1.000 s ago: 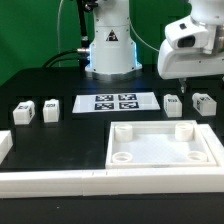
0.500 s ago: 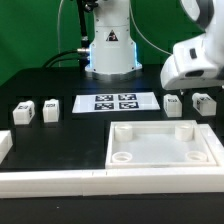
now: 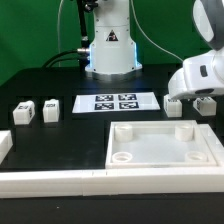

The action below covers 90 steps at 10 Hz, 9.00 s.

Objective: Assemble one leg

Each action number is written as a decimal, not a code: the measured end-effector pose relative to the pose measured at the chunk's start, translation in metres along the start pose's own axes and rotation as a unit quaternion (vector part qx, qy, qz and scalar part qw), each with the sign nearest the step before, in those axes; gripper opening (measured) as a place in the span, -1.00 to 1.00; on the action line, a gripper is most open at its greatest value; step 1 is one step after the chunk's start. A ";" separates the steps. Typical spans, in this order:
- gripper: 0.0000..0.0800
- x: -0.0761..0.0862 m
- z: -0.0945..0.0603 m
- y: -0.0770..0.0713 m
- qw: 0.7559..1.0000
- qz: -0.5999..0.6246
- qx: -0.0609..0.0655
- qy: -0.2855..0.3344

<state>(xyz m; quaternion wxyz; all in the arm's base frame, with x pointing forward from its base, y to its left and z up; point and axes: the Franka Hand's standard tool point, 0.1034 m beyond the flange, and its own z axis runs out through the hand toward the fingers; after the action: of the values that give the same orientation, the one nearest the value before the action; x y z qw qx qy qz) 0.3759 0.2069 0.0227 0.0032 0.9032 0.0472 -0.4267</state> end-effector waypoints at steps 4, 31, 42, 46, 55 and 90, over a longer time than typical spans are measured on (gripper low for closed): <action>0.62 0.010 0.008 -0.003 1.000 -0.001 0.003 0.008; -0.27 -0.023 -0.095 0.056 0.944 -0.003 0.018 0.329; -0.27 0.021 -0.181 0.093 0.805 -0.055 0.000 0.591; -0.27 0.055 -0.236 0.118 0.801 -0.072 -0.018 0.594; -0.27 0.069 -0.235 0.123 0.743 -0.065 -0.025 0.666; 0.62 0.094 -0.211 0.116 0.748 -0.076 -0.024 0.659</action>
Offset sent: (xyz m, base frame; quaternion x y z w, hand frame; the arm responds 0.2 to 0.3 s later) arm 0.0066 -0.0014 -0.0128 0.0110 0.0136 0.0019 0.9998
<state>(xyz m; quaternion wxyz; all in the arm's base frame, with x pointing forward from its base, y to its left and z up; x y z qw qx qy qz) 0.6085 0.1087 0.0803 -0.0393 0.9530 0.1166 0.2769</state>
